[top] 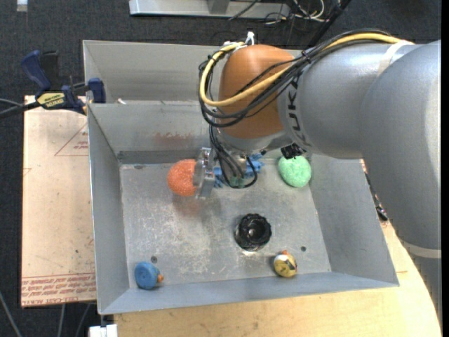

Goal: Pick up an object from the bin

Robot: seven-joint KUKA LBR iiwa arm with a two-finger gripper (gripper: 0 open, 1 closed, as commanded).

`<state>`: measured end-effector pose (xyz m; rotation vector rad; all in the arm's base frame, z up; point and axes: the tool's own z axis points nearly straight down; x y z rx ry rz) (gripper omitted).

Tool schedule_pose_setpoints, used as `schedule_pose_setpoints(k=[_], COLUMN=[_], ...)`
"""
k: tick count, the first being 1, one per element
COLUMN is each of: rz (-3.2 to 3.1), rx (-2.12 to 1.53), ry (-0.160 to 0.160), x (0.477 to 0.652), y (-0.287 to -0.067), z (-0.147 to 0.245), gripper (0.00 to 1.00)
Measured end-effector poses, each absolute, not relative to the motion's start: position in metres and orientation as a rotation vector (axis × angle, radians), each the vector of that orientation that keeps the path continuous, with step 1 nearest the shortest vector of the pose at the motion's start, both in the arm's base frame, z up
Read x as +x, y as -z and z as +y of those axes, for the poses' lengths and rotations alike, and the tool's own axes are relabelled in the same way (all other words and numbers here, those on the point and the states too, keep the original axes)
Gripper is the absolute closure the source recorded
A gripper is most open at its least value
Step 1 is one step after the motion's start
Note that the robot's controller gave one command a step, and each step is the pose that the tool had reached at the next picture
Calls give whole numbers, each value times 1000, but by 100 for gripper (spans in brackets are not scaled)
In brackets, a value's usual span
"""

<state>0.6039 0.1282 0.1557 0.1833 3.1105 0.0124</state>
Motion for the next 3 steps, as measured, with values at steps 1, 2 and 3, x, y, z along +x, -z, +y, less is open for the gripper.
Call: schedule_pose_setpoints(k=[1, 2, 3], rz=[3111, 3115, 3110], rx=[184, 140, 158], ry=[-12, -11, -13], x=[604, 600, 608], y=[-155, -177, -201], z=[128, 123, 131], gripper=[100, 100, 100])
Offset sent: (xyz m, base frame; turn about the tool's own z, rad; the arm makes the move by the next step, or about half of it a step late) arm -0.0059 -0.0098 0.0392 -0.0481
